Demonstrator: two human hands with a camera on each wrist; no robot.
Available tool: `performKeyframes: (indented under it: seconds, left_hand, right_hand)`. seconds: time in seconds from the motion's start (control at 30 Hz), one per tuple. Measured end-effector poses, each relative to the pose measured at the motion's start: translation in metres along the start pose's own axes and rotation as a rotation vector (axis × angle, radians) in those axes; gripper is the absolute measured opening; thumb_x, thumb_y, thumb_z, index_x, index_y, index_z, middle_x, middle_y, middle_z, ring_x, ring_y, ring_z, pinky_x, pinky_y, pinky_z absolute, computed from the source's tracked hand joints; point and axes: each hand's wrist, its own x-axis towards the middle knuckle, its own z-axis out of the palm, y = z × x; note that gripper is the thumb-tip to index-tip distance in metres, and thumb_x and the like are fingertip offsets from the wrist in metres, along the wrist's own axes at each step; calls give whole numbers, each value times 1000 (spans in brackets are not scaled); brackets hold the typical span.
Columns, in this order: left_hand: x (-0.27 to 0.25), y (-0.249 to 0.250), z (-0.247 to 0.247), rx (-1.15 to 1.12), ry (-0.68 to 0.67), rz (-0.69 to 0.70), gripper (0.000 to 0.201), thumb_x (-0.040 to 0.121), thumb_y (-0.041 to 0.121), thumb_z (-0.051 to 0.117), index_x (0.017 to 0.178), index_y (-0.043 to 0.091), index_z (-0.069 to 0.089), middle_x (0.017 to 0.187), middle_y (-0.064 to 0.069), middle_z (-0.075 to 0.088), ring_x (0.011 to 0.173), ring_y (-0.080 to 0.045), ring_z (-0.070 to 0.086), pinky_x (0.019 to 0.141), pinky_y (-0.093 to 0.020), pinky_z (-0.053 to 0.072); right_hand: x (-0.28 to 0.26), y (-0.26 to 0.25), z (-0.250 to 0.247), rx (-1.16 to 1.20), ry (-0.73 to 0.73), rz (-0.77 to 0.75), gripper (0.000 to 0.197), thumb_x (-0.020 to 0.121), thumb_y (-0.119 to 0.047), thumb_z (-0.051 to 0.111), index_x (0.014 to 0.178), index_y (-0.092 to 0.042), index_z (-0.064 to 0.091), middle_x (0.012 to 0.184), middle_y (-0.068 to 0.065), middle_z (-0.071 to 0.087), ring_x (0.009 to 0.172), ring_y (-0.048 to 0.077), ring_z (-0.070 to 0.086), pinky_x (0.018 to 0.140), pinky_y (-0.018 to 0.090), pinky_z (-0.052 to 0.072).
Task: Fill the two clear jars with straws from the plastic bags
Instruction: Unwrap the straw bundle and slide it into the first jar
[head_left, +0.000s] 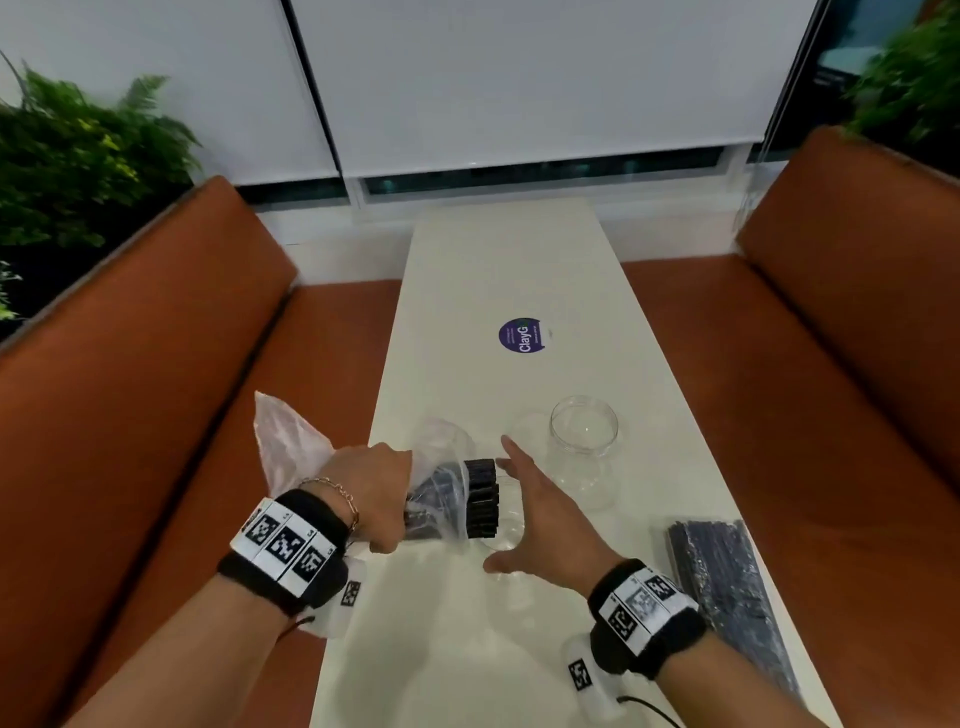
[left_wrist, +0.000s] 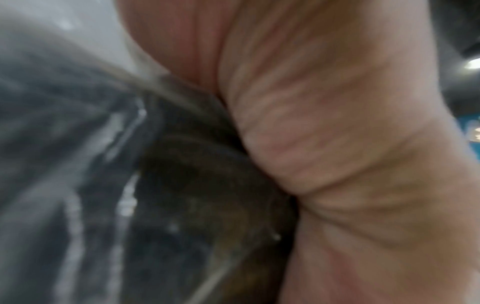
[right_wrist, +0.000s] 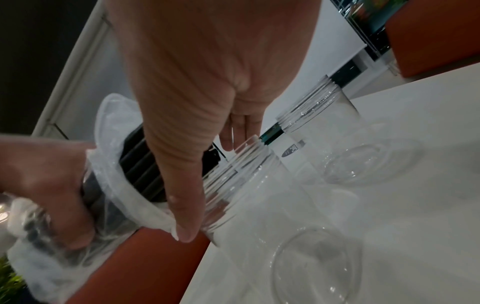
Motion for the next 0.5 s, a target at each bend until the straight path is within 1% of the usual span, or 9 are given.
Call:
performKeyframes:
  seconds: [0.07, 0.13, 0.23, 0.3, 0.33, 0.4, 0.43, 0.47, 0.5]
  left_hand:
    - [3, 7, -12, 115, 3, 32, 54, 62, 24, 86, 104, 24, 52, 90, 4, 65, 83, -19, 69, 81, -37, 64]
    - [6, 13, -22, 195, 9, 59, 55, 61, 22, 85, 108, 23, 56, 87, 4, 63, 80, -20, 68, 80, -38, 64]
    - [7, 26, -35, 295, -4, 100, 52, 59, 25, 84, 109, 19, 69, 88, 0, 71, 76, -22, 71, 79, -37, 63]
    - [6, 37, -43, 349, -23, 102, 44, 63, 28, 86, 104, 17, 74, 87, -1, 75, 76, -22, 72, 80, -35, 63]
    - [5, 42, -45, 366, -24, 102, 36, 68, 29, 86, 99, 16, 75, 84, -1, 74, 74, -21, 70, 80, -32, 62]
    - [4, 54, -48, 391, -7, 110, 24, 78, 32, 83, 81, 16, 66, 71, 0, 63, 62, -19, 60, 76, -28, 56]
    - [4, 59, -49, 395, 9, 121, 30, 82, 33, 80, 72, 16, 58, 66, 1, 56, 56, -17, 52, 75, -28, 52]
    - [4, 63, -49, 414, 22, 142, 37, 85, 34, 77, 67, 16, 50, 64, 1, 52, 54, -16, 48, 74, -29, 49]
    - [2, 67, -52, 440, 22, 152, 40, 88, 35, 75, 66, 15, 48, 65, 1, 50, 56, -16, 48, 75, -30, 48]
  right_hand:
    - [1, -1, 1, -11, 15, -7, 149, 62, -34, 102, 167, -37, -3, 165, -10, 40, 146, 12, 45, 112, 21, 38]
    - [2, -1, 3, -36, 25, -10, 143, 61, -34, 101, 167, -34, 5, 162, -10, 42, 140, 13, 51, 107, 21, 43]
    - [4, -3, 5, -86, 45, -2, 125, 60, -31, 99, 161, -27, 26, 149, -8, 50, 128, 14, 58, 96, 26, 53]
    - [5, -5, 5, -137, 53, 12, 107, 58, -30, 97, 151, -25, 42, 136, -7, 54, 119, 15, 60, 87, 28, 55]
    - [5, -6, 6, -160, 56, 20, 101, 58, -30, 97, 146, -24, 48, 131, -6, 55, 116, 16, 61, 86, 30, 56]
    - [6, -6, 6, -173, 59, 45, 97, 57, -30, 97, 143, -26, 54, 128, -4, 58, 114, 18, 61, 87, 34, 58]
    - [6, -6, 6, -185, 61, 52, 96, 56, -30, 97, 142, -27, 55, 128, -4, 59, 115, 19, 61, 87, 35, 58]
    - [8, -5, 7, -192, 61, 51, 94, 55, -30, 96, 141, -27, 57, 128, -3, 59, 115, 19, 60, 86, 34, 57]
    - [9, -5, 8, -198, 50, 51, 93, 54, -31, 96, 139, -26, 59, 128, -3, 58, 116, 19, 59, 85, 32, 56]
